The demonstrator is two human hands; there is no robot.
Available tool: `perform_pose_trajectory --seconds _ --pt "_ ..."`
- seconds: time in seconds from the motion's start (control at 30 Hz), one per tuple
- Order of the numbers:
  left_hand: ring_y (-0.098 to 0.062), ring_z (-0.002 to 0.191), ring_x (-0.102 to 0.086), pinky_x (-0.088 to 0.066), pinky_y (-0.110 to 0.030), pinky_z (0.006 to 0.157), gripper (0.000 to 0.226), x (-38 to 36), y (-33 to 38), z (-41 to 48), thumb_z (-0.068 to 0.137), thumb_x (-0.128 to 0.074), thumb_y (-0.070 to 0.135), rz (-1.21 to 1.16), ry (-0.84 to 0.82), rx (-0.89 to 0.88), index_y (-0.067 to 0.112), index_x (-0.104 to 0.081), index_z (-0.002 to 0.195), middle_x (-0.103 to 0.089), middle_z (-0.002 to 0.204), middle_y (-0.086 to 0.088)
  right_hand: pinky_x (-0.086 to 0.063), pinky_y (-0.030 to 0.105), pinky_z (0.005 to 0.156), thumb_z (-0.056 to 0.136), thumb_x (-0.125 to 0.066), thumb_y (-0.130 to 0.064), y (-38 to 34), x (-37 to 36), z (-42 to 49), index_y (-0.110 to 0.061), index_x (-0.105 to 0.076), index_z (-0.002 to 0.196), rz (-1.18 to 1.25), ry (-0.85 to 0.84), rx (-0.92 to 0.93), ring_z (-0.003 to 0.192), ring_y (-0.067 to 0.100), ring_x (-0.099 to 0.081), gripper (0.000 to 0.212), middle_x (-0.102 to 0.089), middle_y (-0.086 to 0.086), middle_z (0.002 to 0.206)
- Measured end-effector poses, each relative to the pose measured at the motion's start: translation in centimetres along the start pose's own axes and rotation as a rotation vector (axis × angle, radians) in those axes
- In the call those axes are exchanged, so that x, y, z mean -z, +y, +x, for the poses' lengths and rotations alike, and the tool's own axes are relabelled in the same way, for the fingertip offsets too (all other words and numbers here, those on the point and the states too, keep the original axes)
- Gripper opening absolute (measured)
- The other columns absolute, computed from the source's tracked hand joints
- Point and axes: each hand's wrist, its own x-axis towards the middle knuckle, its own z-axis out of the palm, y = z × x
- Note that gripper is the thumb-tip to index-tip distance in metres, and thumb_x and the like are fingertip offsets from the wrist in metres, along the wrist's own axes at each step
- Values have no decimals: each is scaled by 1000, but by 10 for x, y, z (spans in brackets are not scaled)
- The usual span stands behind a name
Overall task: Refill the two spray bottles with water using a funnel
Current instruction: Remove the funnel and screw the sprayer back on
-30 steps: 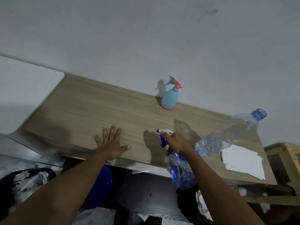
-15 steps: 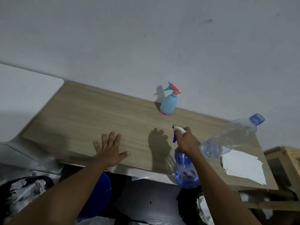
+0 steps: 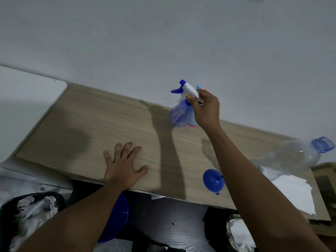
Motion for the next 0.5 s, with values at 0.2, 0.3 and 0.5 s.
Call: perform_pose_trajectory --seconds 0.2,0.3,0.5 --pt "-26 151 8 8 -66 114 87 3 0 2 76 -28 87 -41 -11 2 46 -14 152 -5 164 11 -38 4 58 97 -62 -19 9 -42 46 -11 -70 109 -99 -112 -27 69 8 -58 16 -67 3 87" --pt "-26 152 6 7 -67 114 88 5 0 3 75 -27 89 -54 -8 12 47 -14 151 -6 165 12 -43 12 67 97 -62 -22 12 -56 59 -10 -69 114 -135 -118 -40 79 13 -60 22 -66 5 103" --pt "-29 152 -3 2 -69 114 90 3 -2 2 74 -32 92 -65 27 -16 44 -24 150 -17 163 8 -56 38 90 97 -63 -21 25 -67 68 -12 -65 126 -155 -94 -51 97 20 -65 30 -67 7 116"
